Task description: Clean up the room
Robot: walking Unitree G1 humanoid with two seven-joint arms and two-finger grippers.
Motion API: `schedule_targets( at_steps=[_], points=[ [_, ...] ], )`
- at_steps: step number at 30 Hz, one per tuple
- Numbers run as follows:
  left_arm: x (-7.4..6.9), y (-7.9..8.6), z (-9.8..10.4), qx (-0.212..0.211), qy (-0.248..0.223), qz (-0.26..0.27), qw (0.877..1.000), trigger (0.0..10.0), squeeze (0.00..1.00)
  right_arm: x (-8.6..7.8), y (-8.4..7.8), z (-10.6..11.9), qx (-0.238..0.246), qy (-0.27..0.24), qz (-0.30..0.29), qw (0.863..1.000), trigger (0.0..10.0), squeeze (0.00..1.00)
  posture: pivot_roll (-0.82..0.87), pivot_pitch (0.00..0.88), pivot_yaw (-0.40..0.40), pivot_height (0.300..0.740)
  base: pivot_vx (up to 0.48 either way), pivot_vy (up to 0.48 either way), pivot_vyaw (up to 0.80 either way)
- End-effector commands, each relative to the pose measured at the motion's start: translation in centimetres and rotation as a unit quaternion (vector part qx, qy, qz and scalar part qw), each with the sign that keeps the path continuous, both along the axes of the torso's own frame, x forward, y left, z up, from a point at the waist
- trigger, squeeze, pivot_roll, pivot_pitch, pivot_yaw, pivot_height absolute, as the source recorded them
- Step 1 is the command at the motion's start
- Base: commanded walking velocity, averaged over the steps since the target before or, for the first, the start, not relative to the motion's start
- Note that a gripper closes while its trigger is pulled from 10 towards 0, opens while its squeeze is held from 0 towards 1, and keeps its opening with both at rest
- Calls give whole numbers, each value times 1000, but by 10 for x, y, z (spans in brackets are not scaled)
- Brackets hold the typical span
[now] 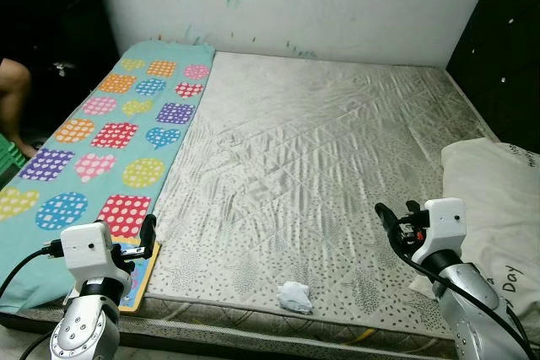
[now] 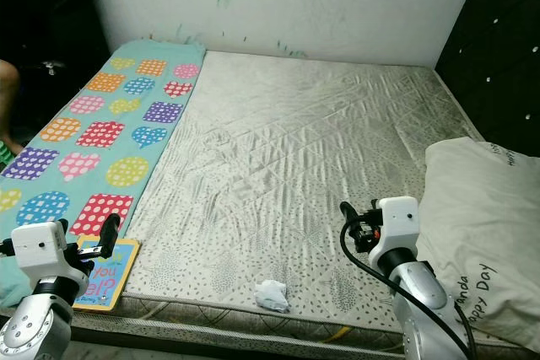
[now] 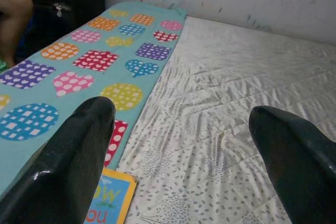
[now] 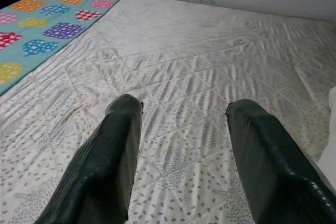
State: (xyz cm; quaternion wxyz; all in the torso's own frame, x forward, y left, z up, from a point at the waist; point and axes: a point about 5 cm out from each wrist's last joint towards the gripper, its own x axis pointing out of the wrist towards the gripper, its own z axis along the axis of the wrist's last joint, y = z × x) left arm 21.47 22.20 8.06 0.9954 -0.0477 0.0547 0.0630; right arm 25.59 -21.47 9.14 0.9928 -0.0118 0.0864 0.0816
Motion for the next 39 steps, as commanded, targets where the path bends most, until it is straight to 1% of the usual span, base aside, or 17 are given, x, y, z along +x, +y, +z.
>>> schedule_targets(
  at_steps=[1, 4, 9, 28, 39],
  points=[
    [0, -2, 4, 1, -2, -2, 1000, 10000, 0, 0, 4, 6, -1, -7, 15, 1000, 10000, 0, -84, 0, -45, 740, 0, 0, 0],
    [-1, -2, 4, -1, -1, -2, 1000, 10000, 0, 0, 5, 6, -2, -5, 20, 1000, 10000, 0, -83, 0, -45, 735, 0, 0, 0],
    [-2, -3, 4, -5, 2, -2, 1000, 10000, 0, 0, 6, 6, -2, -4, 24, 1000, 10000, 0, -80, 0, -49, 700, 0, 0, 0],
    [-2, -3, 3, -12, 7, 1, 1000, 10000, 0, 3, 7, 7, -6, -2, 36, 999, 10000, 0, -80, 0, -56, 700, 0, 0, 0],
    [-2, -4, 4, -18, 8, 6, 1000, 10000, 0, 5, 8, 8, -9, -2, 41, 999, 10000, 0, -80, 0, -60, 626, 0, 0, 0]
  ],
)
